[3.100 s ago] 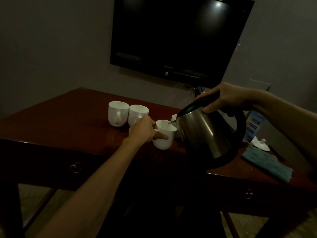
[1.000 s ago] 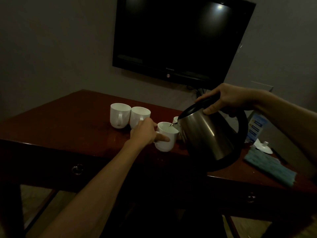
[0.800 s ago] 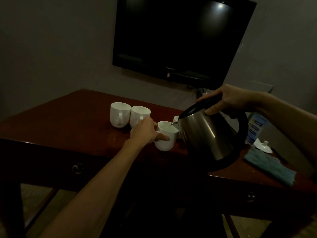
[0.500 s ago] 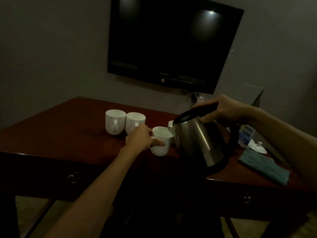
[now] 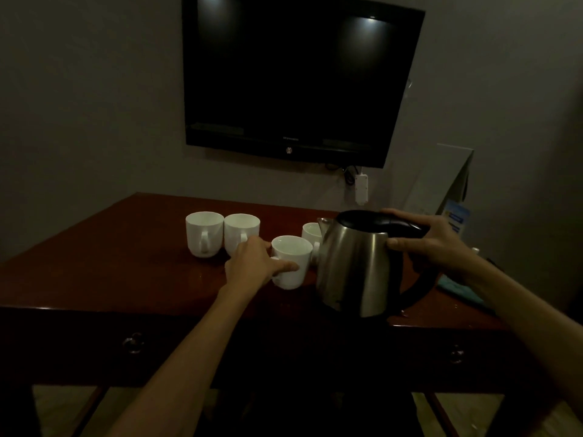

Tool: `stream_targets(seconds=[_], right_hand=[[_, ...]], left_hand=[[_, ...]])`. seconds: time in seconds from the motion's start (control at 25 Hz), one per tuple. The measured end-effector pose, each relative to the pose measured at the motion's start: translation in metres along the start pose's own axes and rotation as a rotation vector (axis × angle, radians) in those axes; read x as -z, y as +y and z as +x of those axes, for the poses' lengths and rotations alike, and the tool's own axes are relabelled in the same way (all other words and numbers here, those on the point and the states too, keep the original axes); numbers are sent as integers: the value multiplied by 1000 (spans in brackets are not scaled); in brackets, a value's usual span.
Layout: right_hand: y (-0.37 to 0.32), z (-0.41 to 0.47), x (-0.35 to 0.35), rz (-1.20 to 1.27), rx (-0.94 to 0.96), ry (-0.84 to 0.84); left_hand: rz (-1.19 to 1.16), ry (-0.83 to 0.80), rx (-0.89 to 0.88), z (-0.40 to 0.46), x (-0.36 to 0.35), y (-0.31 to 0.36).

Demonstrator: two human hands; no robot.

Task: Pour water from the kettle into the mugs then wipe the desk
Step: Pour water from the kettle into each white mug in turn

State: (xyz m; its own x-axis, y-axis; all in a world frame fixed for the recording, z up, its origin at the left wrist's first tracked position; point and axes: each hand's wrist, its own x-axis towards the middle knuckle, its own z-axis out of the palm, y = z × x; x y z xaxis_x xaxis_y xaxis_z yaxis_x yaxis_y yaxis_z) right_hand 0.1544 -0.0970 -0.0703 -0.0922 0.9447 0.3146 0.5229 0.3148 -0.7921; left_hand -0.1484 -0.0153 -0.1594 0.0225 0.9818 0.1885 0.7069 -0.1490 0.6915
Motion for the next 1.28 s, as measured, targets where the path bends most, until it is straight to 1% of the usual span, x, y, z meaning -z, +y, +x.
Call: stream_targets(seconds=[0.12,0.4,0.72,1.0,1.28], right_hand=[[17,-9,-1,68,45,47],[15,-14,-7,109,78,114],[19,-8,-7,133,78,124],[22,-7,-6,146,79,130],[22,-7,-7,132,96,161]], left_hand=[[43,61,25,-3,-4,3],[79,149,113,-4,-12,15],[54,292,199,14,-24,25],[70,332,197,29,-34,37],[126,321,201,44,-38,38]])
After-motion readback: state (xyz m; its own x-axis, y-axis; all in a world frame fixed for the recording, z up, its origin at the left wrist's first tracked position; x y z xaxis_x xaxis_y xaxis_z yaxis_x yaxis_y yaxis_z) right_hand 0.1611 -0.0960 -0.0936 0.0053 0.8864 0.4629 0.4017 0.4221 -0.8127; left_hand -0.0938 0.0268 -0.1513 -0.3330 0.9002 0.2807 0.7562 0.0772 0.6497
